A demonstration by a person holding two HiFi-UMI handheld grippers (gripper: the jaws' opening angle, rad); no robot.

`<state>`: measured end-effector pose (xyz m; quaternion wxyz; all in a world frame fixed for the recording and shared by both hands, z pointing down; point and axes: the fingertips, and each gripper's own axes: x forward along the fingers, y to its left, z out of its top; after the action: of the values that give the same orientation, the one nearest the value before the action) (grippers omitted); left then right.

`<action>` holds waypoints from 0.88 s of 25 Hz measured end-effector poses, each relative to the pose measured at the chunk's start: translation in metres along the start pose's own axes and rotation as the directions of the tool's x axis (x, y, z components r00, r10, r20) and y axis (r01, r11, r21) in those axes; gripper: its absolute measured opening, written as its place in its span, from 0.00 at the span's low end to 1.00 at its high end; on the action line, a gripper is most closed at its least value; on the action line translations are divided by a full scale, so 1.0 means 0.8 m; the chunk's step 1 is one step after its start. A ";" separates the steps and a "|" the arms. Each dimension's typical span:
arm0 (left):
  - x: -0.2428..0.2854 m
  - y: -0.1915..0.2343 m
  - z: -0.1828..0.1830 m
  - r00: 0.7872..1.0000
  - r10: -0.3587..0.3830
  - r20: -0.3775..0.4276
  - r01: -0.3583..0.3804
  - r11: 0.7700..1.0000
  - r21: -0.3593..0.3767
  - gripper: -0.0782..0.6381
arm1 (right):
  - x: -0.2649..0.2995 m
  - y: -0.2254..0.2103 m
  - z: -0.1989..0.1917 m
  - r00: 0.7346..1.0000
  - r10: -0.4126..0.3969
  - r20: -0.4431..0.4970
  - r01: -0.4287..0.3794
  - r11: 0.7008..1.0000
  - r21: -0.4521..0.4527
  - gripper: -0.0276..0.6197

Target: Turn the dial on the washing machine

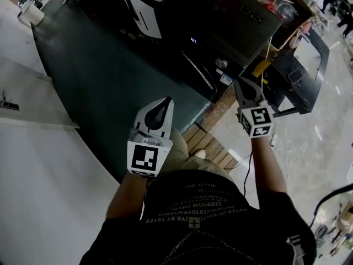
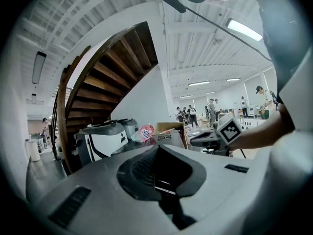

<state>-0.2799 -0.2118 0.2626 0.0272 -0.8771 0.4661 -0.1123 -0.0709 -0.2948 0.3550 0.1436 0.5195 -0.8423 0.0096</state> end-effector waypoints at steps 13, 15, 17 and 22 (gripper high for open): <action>0.010 -0.054 0.057 0.993 -0.120 -0.002 0.120 0.992 0.047 0.12 | -0.154 -0.005 0.058 0.993 -0.109 0.040 0.107 0.993 0.039 0.04; 0.024 -0.070 0.062 0.988 -0.154 0.002 0.154 0.987 0.053 0.12 | -0.165 -0.013 0.067 0.990 -0.129 0.050 0.127 0.991 0.035 0.04; 0.038 -0.083 0.066 0.982 -0.190 0.005 0.190 0.980 0.064 0.12 | -0.171 -0.021 0.072 0.987 -0.151 0.053 0.149 0.988 0.040 0.04; 0.082 -0.096 0.058 0.964 -0.264 -0.010 0.264 0.961 0.077 0.12 | -0.157 -0.031 0.075 0.986 -0.165 0.028 0.164 0.986 0.039 0.04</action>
<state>-0.1715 -0.2253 0.2404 0.0462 -0.9298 0.3401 -0.1329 -0.0101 -0.2068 0.2627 0.1212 0.5897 -0.7985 0.0048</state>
